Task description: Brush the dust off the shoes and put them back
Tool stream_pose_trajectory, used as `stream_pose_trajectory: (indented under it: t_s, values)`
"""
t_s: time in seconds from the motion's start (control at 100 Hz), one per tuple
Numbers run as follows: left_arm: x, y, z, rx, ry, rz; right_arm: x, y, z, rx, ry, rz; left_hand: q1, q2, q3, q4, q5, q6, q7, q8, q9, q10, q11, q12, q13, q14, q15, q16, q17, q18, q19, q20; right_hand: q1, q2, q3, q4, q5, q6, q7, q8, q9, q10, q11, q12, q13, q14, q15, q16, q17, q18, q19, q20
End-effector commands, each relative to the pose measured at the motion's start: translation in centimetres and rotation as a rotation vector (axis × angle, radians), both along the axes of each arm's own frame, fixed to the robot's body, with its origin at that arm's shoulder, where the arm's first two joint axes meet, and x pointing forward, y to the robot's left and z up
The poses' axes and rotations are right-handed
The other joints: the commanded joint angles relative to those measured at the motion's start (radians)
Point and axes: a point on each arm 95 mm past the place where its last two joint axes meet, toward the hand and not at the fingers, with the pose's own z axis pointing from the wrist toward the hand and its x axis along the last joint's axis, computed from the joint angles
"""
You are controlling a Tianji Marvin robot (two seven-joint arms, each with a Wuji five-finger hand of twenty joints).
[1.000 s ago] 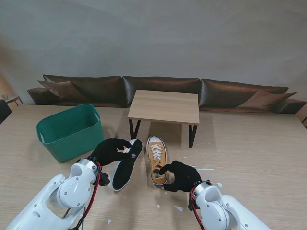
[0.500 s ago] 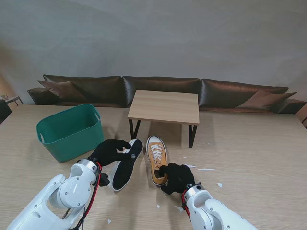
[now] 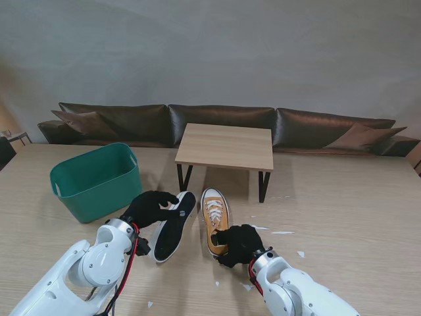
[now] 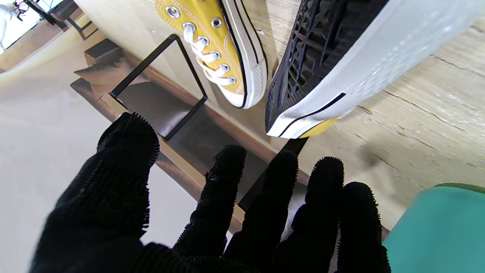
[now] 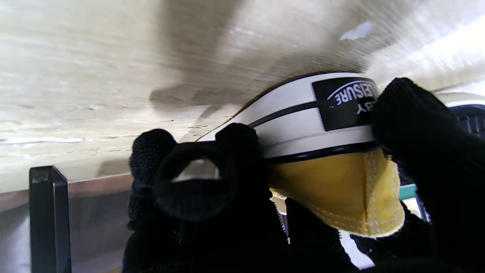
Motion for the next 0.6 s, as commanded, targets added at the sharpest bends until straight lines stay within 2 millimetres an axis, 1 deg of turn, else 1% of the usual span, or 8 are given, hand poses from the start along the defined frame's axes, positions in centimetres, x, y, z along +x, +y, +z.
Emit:
stream_pose_trajectory:
  t_s: [0.0,0.06,0.15,0.18,0.24,0.35,0.41,0.59]
  values:
    - [0.0,-0.3,-0.2,-0.005,0.011,-0.012,-1.4,-0.2,-1.2,0.002,0.042,0.002,0.019,0.039,-0.019,0.032,0.027,0.008,0.006,0.009,-0.002,0.012,0.005,0.016,-0.029,0.011,0.019,0.013,-0.023,-0.025,-0.003,0.013,0.054,0.166,0.095,0.053,0.254,0.2,0.21,0.137,0.093,-0.184,-0.005,0.03,0.012,-0.05,0.044,0.036,0.19,-0.026,0.055,0.044]
    - [0.1,-0.3,-0.2,-0.006,0.008,-0.015,-1.5,-0.4,-0.9,0.044,0.051,-0.001,0.021,0.041,-0.018,0.032,0.03,0.01,0.008,0.01,-0.003,0.014,0.004,0.016,-0.031,0.012,0.019,0.013,-0.026,-0.025,-0.005,0.013,0.062,0.163,0.112,0.051,0.272,0.222,0.201,0.155,0.112,-0.176,-0.017,0.033,0.013,-0.048,0.067,0.061,0.226,-0.03,0.059,0.053]
    - [0.1,-0.3,-0.1,0.002,0.007,-0.019,-1.8,-0.6,-0.5,0.118,0.071,-0.022,0.019,0.047,-0.018,0.032,0.035,0.014,0.01,0.012,-0.002,0.015,0.004,0.016,-0.034,0.012,0.017,0.012,-0.029,-0.024,-0.008,0.012,0.076,0.132,0.145,0.051,0.299,0.257,0.191,0.165,0.142,-0.17,-0.031,0.034,0.012,-0.049,0.114,0.097,0.28,-0.032,0.073,0.072]
    - [0.1,-0.2,-0.1,0.007,0.006,-0.021,-1.9,-0.6,-0.3,0.149,0.086,-0.034,0.02,0.047,-0.018,0.033,0.036,0.012,0.011,0.012,-0.002,0.017,0.003,0.016,-0.035,0.014,0.016,0.011,-0.031,-0.024,-0.01,0.011,0.084,0.117,0.157,0.049,0.307,0.272,0.185,0.168,0.15,-0.162,-0.037,0.038,0.01,-0.038,0.127,0.111,0.29,-0.025,0.073,0.082]
    - [0.2,-0.2,-0.1,0.017,-0.001,-0.025,-2.0,-0.7,0.0,0.197,0.112,-0.054,0.022,0.049,-0.017,0.033,0.038,0.017,0.011,0.013,-0.002,0.016,0.002,0.016,-0.037,0.011,0.015,0.011,-0.037,-0.024,-0.018,0.008,0.092,0.099,0.171,0.049,0.319,0.29,0.179,0.173,0.161,-0.154,-0.042,0.044,0.011,-0.043,0.148,0.13,0.309,-0.02,0.078,0.098]
    - [0.3,-0.3,0.1,0.027,-0.019,-0.037,-2.3,-1.0,0.6,0.291,0.174,-0.091,0.03,0.053,-0.011,0.034,0.037,0.02,0.01,0.013,-0.005,0.019,0.0,0.015,-0.045,0.011,0.007,0.007,-0.044,-0.023,-0.044,-0.004,0.105,0.073,0.191,0.052,0.337,0.315,0.168,0.186,0.178,-0.138,-0.049,0.057,0.01,-0.031,0.177,0.155,0.331,-0.002,0.083,0.125]
    - [0.4,-0.4,0.2,0.039,-0.029,-0.045,-2.5,-1.1,1.0,0.344,0.209,-0.113,0.031,0.051,-0.008,0.034,0.031,0.017,0.007,0.012,-0.005,0.014,-0.001,0.015,-0.048,0.01,0.001,0.004,-0.045,-0.022,-0.053,-0.008,0.111,0.064,0.199,0.053,0.346,0.323,0.163,0.194,0.186,-0.129,-0.052,0.063,0.01,-0.028,0.188,0.163,0.339,0.011,0.086,0.138]
    - [0.5,-0.7,0.6,0.082,-0.063,-0.084,-2.7,-1.5,2.7,0.485,0.28,-0.168,0.038,0.042,0.01,0.035,0.019,0.0,0.001,0.01,-0.018,0.005,-0.007,0.012,-0.058,0.001,-0.016,-0.005,-0.049,-0.024,-0.079,-0.018,0.126,0.046,0.207,0.058,0.36,0.348,0.148,0.212,0.197,-0.105,-0.055,0.075,0.009,-0.013,0.213,0.177,0.347,0.037,0.098,0.16]
